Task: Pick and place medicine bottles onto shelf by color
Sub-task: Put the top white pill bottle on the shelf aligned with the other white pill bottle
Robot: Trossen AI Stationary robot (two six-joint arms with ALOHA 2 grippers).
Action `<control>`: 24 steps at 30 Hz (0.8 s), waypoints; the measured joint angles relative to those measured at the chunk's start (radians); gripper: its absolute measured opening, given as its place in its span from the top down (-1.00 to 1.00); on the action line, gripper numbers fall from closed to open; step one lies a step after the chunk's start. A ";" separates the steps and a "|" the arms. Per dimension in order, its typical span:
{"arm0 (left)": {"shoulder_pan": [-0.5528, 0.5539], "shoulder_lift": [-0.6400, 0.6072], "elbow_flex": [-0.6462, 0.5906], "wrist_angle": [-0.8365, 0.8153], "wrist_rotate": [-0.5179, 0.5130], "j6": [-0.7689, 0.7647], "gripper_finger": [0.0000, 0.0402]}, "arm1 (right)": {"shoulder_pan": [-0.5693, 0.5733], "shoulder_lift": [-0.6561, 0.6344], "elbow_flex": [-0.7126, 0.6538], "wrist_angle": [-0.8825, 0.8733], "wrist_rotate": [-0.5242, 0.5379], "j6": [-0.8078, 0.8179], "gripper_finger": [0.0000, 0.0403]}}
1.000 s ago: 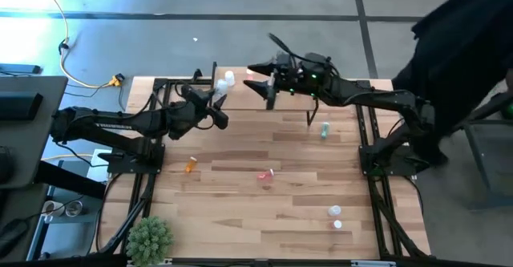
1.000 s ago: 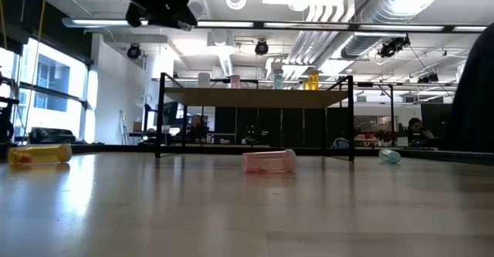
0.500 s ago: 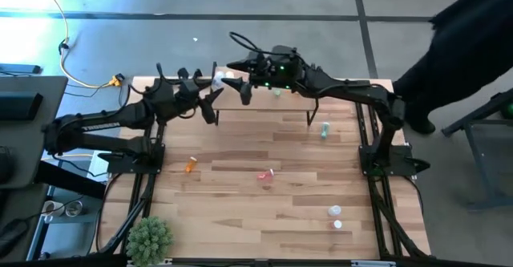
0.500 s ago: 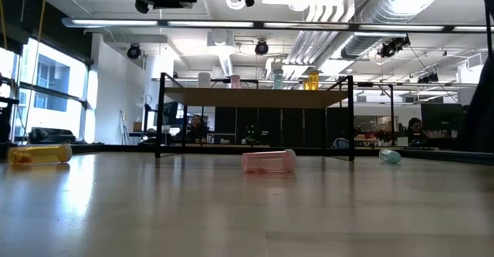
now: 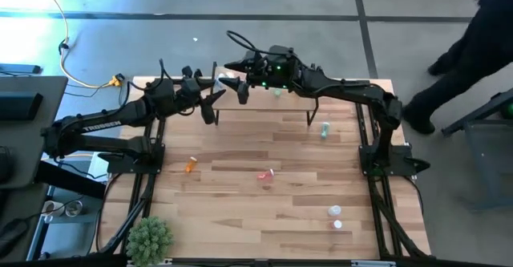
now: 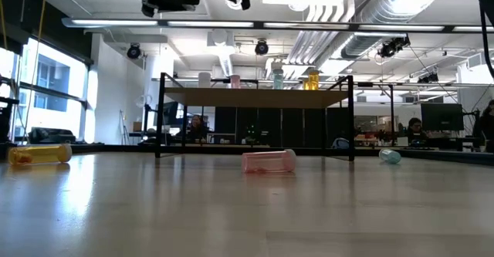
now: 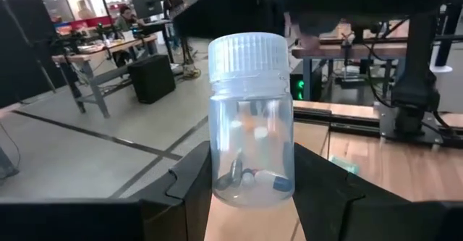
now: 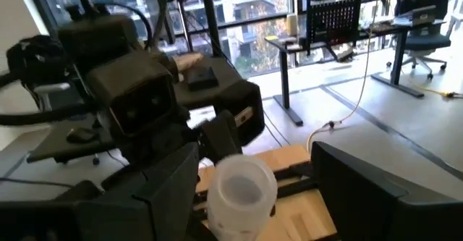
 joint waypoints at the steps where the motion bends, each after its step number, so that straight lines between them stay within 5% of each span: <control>1: 0.000 0.004 0.000 0.001 0.000 0.000 0.26 | 0.000 0.004 -0.001 -0.006 -0.001 -0.002 -0.29; 13: 0.015 0.027 0.000 -0.001 -0.017 0.009 0.26 | -0.008 0.023 -0.001 -0.083 -0.006 0.010 -0.27; 24: 0.031 0.027 0.000 -0.030 0.002 0.008 0.26 | -0.008 0.023 -0.001 -0.086 -0.009 0.059 0.21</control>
